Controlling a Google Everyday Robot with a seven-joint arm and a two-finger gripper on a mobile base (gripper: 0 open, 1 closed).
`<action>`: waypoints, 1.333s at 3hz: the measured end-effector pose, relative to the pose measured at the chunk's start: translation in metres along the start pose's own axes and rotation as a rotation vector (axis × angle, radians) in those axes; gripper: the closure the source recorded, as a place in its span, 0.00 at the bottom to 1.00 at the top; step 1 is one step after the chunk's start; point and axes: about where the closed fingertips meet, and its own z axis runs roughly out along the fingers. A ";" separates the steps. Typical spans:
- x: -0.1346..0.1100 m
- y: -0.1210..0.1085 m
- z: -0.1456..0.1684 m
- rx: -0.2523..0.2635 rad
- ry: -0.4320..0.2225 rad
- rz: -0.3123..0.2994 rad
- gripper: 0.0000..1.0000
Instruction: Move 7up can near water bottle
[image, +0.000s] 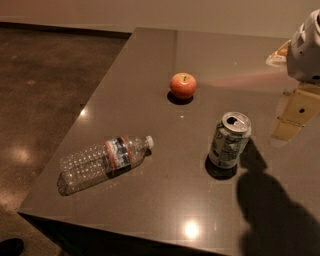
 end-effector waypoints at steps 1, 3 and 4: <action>0.000 0.000 0.000 0.000 0.000 0.000 0.00; -0.011 0.026 0.017 -0.116 -0.114 -0.028 0.00; -0.023 0.045 0.032 -0.160 -0.203 -0.050 0.00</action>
Offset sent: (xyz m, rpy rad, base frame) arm -0.0163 0.0196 -0.0156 0.0853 0.0903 0.0793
